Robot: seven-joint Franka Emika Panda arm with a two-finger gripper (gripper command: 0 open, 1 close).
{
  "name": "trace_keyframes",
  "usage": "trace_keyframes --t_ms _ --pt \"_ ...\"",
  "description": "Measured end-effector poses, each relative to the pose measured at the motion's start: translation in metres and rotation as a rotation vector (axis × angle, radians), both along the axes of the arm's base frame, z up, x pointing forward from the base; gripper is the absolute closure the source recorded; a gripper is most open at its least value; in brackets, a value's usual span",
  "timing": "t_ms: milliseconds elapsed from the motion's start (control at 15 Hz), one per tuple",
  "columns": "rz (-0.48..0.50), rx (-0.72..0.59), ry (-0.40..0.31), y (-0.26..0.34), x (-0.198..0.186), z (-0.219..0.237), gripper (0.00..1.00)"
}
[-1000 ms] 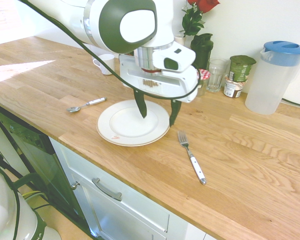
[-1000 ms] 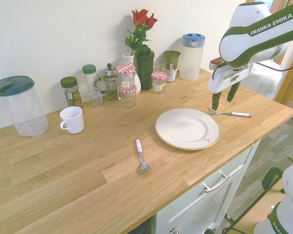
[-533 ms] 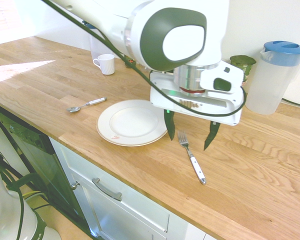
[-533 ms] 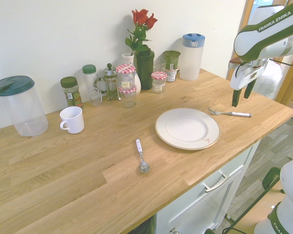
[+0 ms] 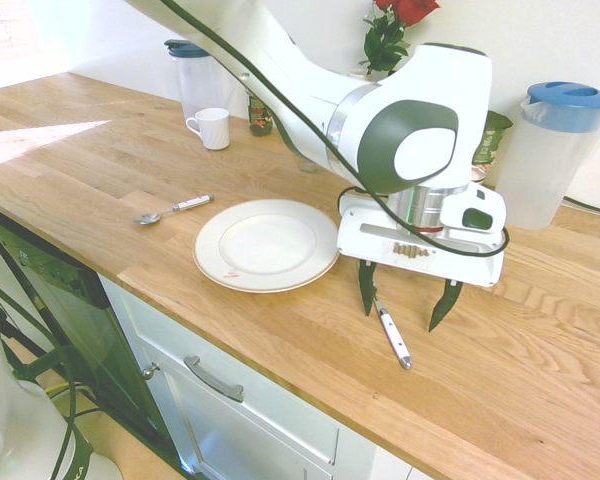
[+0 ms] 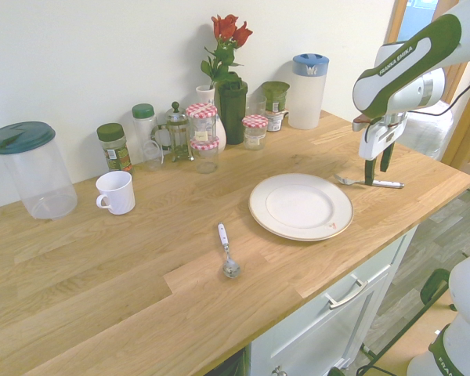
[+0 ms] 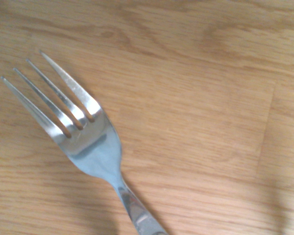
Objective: Put the fork into the plate
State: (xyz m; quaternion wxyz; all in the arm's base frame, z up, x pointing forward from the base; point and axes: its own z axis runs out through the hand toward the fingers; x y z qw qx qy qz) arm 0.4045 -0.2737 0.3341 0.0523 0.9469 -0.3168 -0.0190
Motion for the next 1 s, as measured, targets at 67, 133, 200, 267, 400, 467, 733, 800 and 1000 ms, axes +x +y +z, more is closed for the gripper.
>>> trace_keyframes --t_ms 67,133,200,267,400,467,733,800,1000 --pt "0.008 -0.01 -0.014 0.002 0.0 0.0 1.0" --pt "0.015 -0.018 -0.02 0.003 0.0 0.0 1.0" --pt "0.02 -0.022 -0.026 0.005 -0.001 0.0 1.0" --pt "0.021 -0.025 -0.033 0.005 -0.002 0.0 1.0" --pt "0.02 -0.026 -0.04 0.006 -0.003 0.0 1.0" --pt "0.02 -0.025 -0.04 0.006 -0.004 0.0 1.0" --pt "0.02 -0.019 -0.044 0.009 -0.007 -0.001 1.0" --pt "0.019 -0.016 -0.045 0.009 -0.008 -0.001 1.0" --pt "0.022 -0.001 -0.048 0.004 -0.012 -0.001 1.0"
